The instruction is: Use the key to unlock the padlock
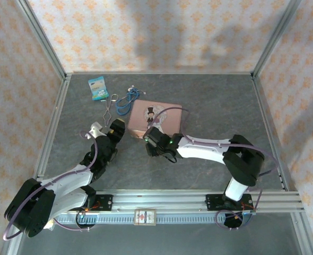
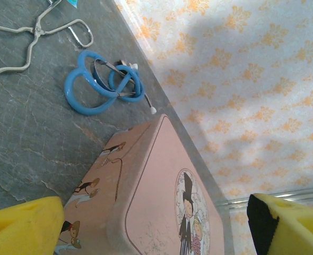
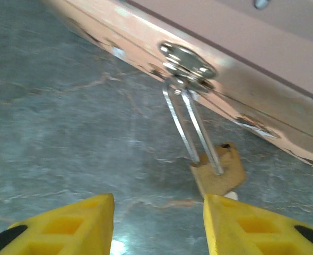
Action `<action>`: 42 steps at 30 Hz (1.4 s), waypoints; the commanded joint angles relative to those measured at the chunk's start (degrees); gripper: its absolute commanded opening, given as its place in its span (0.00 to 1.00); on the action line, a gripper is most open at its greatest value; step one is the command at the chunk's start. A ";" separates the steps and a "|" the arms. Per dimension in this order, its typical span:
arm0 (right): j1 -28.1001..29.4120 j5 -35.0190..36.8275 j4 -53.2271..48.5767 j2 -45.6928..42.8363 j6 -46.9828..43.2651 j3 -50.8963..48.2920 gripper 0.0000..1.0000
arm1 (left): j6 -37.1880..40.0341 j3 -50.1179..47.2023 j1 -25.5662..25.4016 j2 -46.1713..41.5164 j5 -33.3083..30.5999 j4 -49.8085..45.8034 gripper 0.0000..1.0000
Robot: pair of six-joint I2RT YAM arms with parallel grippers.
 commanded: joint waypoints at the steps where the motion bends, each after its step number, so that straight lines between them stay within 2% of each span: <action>1: 0.00 6.35 -5.33 3.05 -1.46 3.36 0.47 | 1.29 -0.82 0.31 -0.13 1.62 0.03 0.87; 5: 0.26 8.34 -6.31 7.31 -2.10 5.28 0.43 | 0.09 -1.73 0.30 1.04 2.59 1.63 0.87; 13: 1.57 17.43 -8.50 13.08 -4.65 9.58 0.40 | -1.57 -3.37 0.32 2.82 4.00 4.58 0.87; 24: 2.38 17.45 -7.03 15.94 -6.85 8.47 0.37 | -1.87 -3.29 0.44 3.68 4.62 5.31 0.87; 26: 2.38 17.52 -6.02 15.01 -7.33 7.23 0.30 | -1.96 -3.20 0.38 3.87 4.72 5.40 0.87; 29: 2.38 16.57 -3.53 12.54 -9.13 5.00 0.16 | -1.91 -2.98 0.29 4.13 4.83 5.49 0.87; 31: 2.38 14.96 -1.56 10.64 -13.27 3.62 0.03 | -1.34 -2.61 0.38 4.23 4.80 5.40 0.87; 32: 2.39 14.30 -0.93 9.90 -15.59 3.11 0.00 | -0.70 -2.30 0.36 4.17 4.65 5.16 0.87; 37: -0.09 8.37 2.02 6.26 -27.33 1.22 0.00 | 5.14 0.46 1.14 3.71 3.99 1.88 0.87; 42: -5.43 -0.12 1.04 5.22 -32.00 2.55 0.00 | 7.36 0.10 2.99 3.18 5.32 2.04 0.87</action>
